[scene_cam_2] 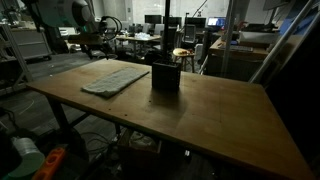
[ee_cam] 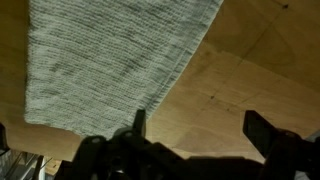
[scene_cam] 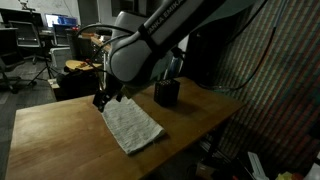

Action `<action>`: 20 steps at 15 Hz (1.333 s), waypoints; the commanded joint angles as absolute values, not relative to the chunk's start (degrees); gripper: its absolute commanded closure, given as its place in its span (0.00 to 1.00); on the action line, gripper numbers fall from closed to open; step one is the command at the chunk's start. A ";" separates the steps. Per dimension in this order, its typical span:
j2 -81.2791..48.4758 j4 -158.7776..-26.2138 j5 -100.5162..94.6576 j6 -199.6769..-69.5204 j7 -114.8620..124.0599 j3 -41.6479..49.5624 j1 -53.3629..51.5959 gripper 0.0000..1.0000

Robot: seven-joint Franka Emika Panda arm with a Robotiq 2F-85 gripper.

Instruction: Put the white towel in the black box

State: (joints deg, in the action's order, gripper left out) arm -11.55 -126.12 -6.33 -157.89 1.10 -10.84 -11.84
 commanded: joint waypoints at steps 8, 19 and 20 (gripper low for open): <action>-20.44 -119.74 -4.76 -159.22 -10.42 -10.38 -6.66 0.00; -30.43 -116.05 -5.50 -159.40 -13.83 -10.63 -4.81 0.25; -30.70 -115.55 -5.39 -159.08 -13.89 -10.71 -4.79 0.27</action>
